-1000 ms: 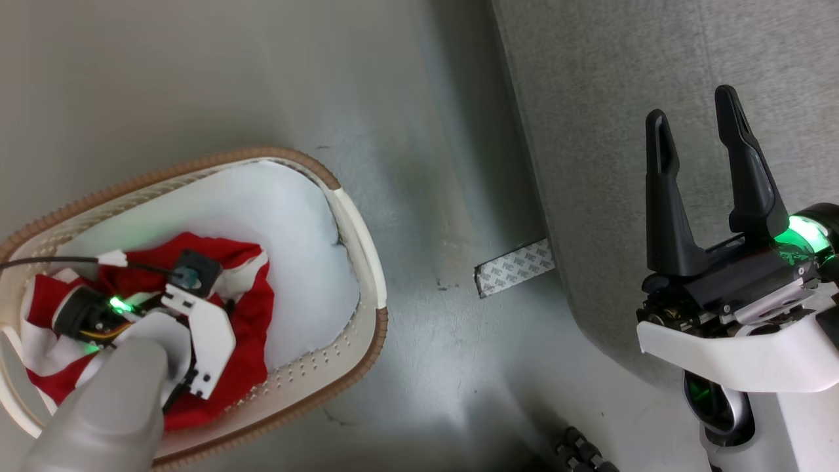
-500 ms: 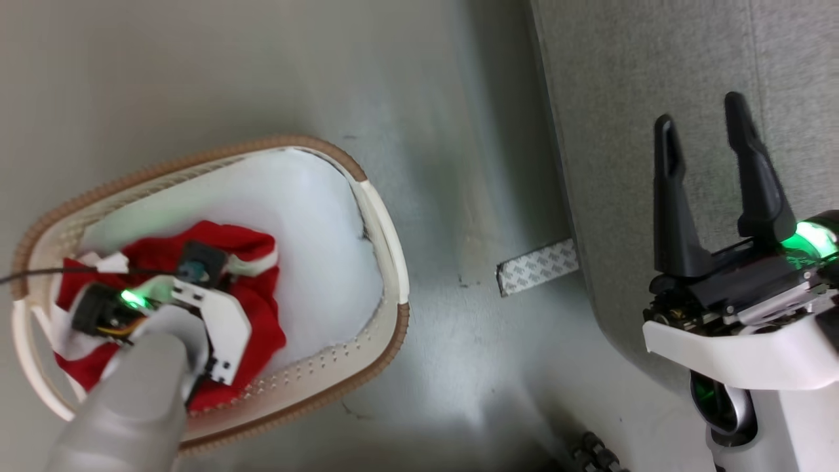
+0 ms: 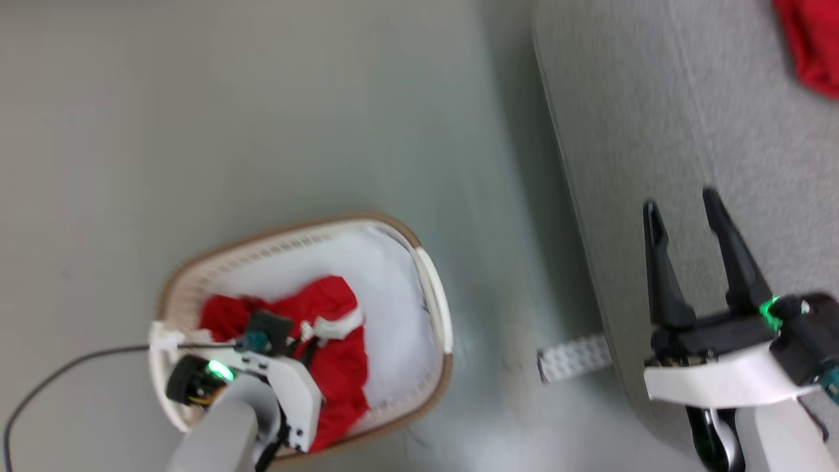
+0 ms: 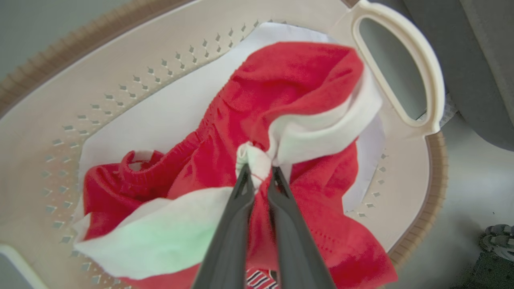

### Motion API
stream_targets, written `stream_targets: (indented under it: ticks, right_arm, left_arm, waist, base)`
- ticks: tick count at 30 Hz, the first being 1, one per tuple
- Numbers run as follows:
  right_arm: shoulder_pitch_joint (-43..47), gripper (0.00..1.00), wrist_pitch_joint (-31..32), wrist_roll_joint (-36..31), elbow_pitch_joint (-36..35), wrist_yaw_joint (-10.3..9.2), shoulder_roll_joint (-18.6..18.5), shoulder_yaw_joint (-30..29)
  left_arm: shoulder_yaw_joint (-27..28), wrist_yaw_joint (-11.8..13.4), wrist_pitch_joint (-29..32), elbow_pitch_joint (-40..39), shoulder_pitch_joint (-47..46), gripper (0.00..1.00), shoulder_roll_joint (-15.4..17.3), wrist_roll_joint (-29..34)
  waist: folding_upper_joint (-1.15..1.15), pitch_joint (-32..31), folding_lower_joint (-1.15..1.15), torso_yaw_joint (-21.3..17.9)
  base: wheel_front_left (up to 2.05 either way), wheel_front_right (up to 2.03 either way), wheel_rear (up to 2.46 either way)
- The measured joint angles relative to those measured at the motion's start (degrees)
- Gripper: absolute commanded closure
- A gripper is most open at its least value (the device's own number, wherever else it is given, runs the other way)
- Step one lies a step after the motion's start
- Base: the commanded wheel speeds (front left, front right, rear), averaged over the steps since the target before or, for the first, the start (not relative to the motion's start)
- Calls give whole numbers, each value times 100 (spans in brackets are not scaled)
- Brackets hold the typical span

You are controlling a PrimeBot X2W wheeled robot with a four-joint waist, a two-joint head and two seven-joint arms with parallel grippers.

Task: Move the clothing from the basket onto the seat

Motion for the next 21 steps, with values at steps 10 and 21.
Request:
stream_targets:
  ticks: [10,21]
  right_arm:
    - [917,0,0,-116,643,-1,1,-399]
    - [1574,0,0,-405,939,0,-1,-577]
  left_arm:
    - [99,-30,-286,-514,666,100,-218,-613]
    - [537,277,-412,-2384,1315,100,-62,-1051]
  waist:
    - [0,-1570,0,547]
    - [0,-3002,-1,1053]
  base:
    - [0,0,0]
    - [0,0,0]
